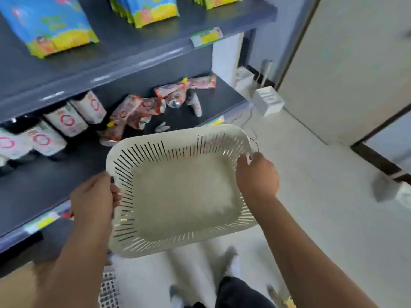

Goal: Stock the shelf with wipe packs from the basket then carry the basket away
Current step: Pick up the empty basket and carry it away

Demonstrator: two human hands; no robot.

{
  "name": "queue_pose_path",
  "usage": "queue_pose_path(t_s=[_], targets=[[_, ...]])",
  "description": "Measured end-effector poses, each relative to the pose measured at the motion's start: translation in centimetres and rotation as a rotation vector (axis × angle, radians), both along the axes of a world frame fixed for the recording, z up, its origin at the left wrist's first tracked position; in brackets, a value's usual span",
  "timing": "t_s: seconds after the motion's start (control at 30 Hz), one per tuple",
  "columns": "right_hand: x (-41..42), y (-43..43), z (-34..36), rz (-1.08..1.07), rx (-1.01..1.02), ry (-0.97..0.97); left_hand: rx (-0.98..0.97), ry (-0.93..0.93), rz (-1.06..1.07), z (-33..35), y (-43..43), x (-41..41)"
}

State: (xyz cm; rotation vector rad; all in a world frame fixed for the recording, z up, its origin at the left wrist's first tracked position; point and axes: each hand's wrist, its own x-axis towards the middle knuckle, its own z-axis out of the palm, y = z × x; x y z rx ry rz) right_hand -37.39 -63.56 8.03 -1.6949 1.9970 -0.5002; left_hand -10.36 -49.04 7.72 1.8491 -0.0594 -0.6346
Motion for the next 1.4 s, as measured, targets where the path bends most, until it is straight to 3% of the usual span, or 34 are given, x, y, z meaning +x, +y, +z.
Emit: queue_pose_path(t_s=[0.4, 0.8, 1.03, 1.4], targets=[[-30.2, -7.3, -2.2, -0.558, -0.048, 0.052, 0.049, -0.214, -0.749, 0.0, -22.6, -27.4], [-47.7, -13.2, -3.3, -1.086, -0.033, 0.043, 0.101, -0.351, -1.300, -0.5, -41.6, -48.8], [-56.2, -21.2, -3.0, -1.285, -0.116, 0.018, 0.000, -0.352, -1.442, 1.2, -55.1, -60.6], [-76.3, -36.5, -4.8, -1.231, -0.076, -0.163, 0.011, -0.361, -1.499, -2.0, -71.2, -81.4]])
